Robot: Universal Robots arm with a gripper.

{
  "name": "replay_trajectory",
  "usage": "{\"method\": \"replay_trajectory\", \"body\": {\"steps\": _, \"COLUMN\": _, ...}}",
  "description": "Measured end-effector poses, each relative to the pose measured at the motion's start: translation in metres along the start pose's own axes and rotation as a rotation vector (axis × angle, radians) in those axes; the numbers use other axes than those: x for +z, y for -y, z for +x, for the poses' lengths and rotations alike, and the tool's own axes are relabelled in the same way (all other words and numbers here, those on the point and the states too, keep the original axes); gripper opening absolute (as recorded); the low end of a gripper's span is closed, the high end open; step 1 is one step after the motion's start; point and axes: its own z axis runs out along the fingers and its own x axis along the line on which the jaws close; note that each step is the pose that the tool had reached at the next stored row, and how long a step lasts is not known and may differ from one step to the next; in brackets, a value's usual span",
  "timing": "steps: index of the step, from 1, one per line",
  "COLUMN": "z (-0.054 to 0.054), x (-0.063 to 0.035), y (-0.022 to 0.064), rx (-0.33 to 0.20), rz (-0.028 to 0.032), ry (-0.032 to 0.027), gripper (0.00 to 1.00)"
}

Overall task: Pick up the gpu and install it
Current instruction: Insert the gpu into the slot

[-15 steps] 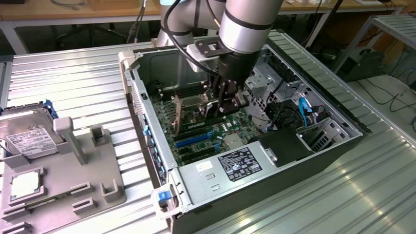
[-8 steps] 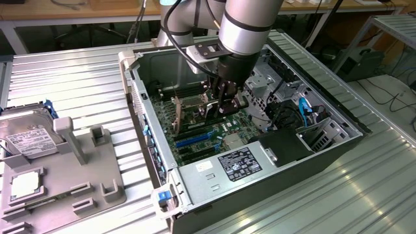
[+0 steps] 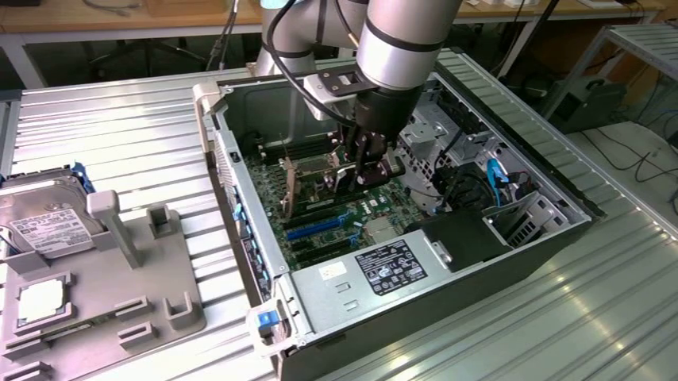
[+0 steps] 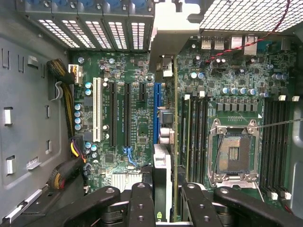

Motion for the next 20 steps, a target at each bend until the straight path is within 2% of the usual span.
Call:
{"method": "replay_trajectory", "body": {"steps": 6, "z": 0.000, "x": 0.0010, "y": -0.0011, "rx": 0.000, "rz": 0.0003, "ry": 0.0008, "gripper": 0.28}}
{"method": "replay_trajectory", "body": {"steps": 18, "z": 0.001, "x": 0.0160, "y": -0.0017, "rx": 0.014, "rz": -0.0005, "ry": 0.0011, "gripper": 0.28}}
{"method": "replay_trajectory", "body": {"steps": 20, "z": 0.001, "x": 0.0164, "y": -0.0018, "rx": 0.016, "rz": -0.0006, "ry": -0.0025, "gripper": 0.28}}
